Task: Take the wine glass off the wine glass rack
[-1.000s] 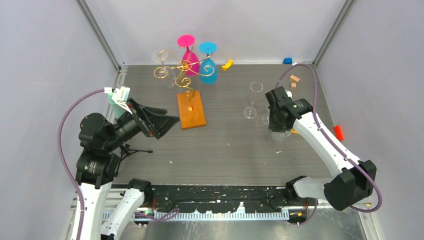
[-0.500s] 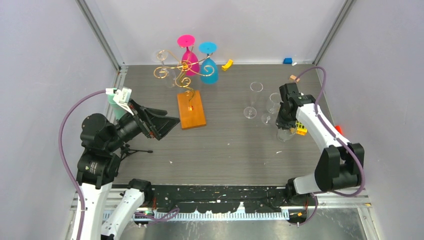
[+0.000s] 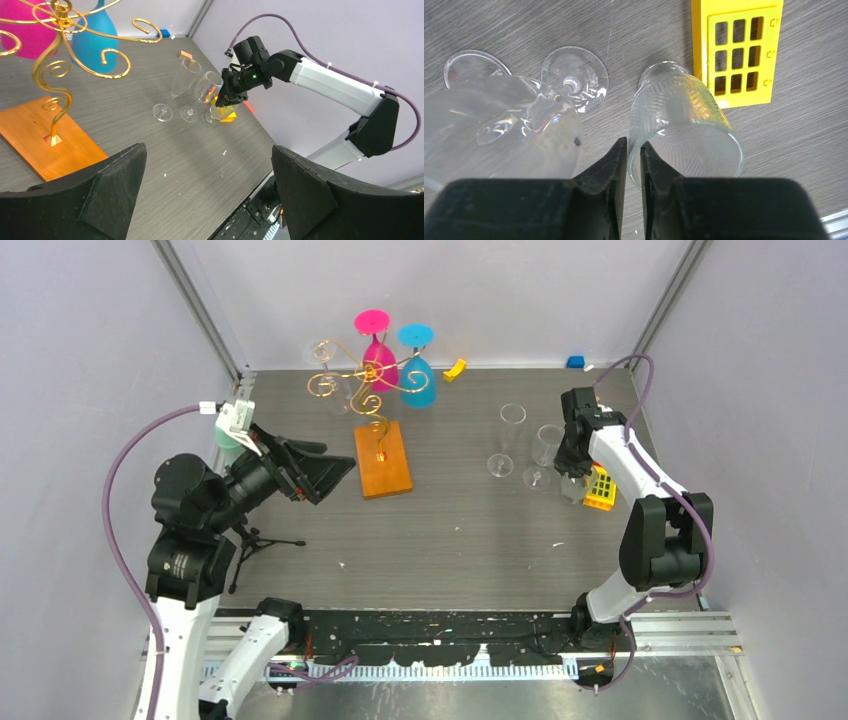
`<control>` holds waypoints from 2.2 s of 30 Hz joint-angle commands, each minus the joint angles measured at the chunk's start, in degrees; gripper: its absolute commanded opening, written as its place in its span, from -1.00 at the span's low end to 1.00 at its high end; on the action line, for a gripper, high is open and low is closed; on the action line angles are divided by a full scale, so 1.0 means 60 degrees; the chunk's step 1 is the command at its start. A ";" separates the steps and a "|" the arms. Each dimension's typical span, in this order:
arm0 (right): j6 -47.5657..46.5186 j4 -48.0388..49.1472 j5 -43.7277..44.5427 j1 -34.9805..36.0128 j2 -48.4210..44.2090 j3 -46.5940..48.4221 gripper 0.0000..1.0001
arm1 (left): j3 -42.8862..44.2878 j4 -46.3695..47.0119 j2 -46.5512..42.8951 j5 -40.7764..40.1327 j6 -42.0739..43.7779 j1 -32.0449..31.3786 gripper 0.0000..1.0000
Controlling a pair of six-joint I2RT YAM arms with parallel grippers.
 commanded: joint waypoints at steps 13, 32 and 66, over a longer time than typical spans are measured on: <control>0.0032 -0.0251 0.0644 -0.0080 -0.1214 0.0900 -0.20 | 0.2530 -0.0207 0.2832 -0.1794 0.0492 -0.0024 0.96; 0.0438 -0.0234 -0.1421 -0.0068 -0.4399 0.0507 -0.09 | 0.6368 -0.1728 0.7311 -0.2840 0.0430 0.1745 0.99; 0.0791 0.0038 -0.3105 -0.0067 -0.5367 -0.0108 -0.09 | 0.5304 0.2028 0.9694 0.0837 -0.3840 0.3251 -0.36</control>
